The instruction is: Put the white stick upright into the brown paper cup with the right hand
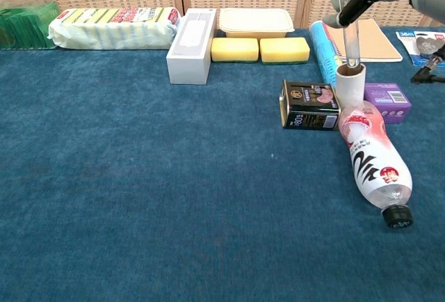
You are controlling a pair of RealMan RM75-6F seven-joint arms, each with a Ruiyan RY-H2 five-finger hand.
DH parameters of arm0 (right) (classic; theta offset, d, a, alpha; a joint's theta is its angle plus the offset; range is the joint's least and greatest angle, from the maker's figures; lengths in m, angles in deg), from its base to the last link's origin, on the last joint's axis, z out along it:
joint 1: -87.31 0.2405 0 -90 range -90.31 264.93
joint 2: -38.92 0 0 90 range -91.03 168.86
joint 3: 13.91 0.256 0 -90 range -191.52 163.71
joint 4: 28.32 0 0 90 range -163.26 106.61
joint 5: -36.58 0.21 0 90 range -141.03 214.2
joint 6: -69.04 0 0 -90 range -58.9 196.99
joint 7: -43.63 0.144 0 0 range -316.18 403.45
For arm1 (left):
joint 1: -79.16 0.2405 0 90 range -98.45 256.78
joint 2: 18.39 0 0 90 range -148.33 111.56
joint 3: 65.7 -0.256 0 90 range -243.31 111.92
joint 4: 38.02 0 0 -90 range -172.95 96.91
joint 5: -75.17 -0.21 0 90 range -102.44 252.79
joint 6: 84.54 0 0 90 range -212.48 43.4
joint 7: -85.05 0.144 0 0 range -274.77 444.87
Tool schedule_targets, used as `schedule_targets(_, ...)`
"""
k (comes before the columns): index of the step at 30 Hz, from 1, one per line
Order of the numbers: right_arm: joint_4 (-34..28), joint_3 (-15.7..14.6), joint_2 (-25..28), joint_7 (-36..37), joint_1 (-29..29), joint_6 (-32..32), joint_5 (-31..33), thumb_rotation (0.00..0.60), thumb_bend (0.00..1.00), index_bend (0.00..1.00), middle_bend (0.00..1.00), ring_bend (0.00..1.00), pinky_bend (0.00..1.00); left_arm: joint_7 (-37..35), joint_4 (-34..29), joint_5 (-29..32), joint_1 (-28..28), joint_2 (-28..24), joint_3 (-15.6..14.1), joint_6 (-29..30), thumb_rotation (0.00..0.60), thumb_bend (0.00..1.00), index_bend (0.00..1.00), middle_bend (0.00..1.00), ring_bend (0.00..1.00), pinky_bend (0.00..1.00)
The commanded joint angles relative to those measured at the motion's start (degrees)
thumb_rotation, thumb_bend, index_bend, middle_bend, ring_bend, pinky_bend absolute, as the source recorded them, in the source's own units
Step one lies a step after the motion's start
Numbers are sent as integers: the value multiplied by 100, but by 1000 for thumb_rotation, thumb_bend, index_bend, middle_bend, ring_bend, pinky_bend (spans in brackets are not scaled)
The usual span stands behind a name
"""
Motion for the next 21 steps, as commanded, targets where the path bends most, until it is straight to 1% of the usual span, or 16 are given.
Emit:
schedule_targets(1, 315, -37, -47, -14, 90, 204, 99, 600, 376, 800, 976, 1000, 1000, 36, -30, 2, -6, -4, 0, -25, 548, 85, 40, 47, 0, 0)
schedule_targets(3, 547, -48, -80, -11, 135, 453, 348, 600, 363, 800, 971, 1000, 1000, 46, -52, 35, -4, -6, 14, -35, 548, 85, 40, 47, 0, 0)
schedule_targets(7, 803, -81, -97, -7, 205, 665, 476, 600, 341, 795, 956, 1000, 1000, 49, -91, 121, -21, -9, 46, -110, 553, 85, 40, 47, 0, 0)
schedule_targets(17, 1077, -140, -55, 40, 280, 940, 663, 600, 302, 764, 926, 1000, 1000, 81, -175, 201, -83, -26, 70, -288, 551, 84, 41, 47, 0, 0)
schedule_targets(21, 1167, -165, -33, 67, 298, 990, 665, 600, 293, 750, 898, 981, 973, 106, -202, 208, -95, -29, 72, -327, 547, 84, 41, 47, 0, 0)
